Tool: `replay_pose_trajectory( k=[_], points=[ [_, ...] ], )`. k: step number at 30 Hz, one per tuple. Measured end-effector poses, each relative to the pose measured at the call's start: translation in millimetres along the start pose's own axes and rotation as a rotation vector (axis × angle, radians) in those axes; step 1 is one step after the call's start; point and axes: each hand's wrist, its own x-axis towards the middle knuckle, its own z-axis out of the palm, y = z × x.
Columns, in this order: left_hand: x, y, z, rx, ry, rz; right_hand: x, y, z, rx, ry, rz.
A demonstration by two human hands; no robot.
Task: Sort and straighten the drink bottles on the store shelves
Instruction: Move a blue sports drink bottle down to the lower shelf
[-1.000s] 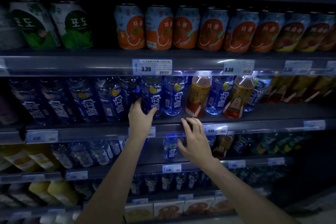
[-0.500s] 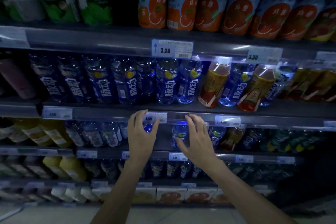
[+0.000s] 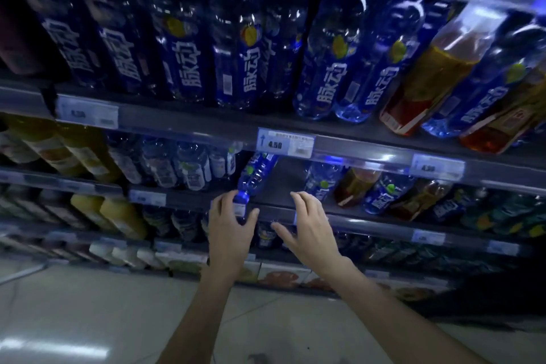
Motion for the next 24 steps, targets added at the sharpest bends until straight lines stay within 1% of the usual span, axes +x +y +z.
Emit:
replay_pose_trajectory(
  k=[5,10,15,19,24],
  points=[
    [19.4,-21.7,22.6,0.002,-0.037,-0.101,9.1,6.7,42.0,-0.041,-0.067,0.068],
    [33.3,-38.2,36.9,0.016,-0.02,-0.127,12.9,24.9,75.6,-0.083,-0.153,0.158],
    [42.3,-48.6,48.8,-0.008,-0.009,-0.156,14.5,40.3,93.1,-0.134,-0.244,0.219],
    [52.3,-53.1,58.6,-0.027,-0.016,-0.215,14.3,42.2,98.2,-0.154,-0.237,0.226],
    [57.6,-56.0,65.5,-0.049,0.02,-0.229,12.5,40.5,101.2,-0.126,-0.18,0.24]
  ],
)
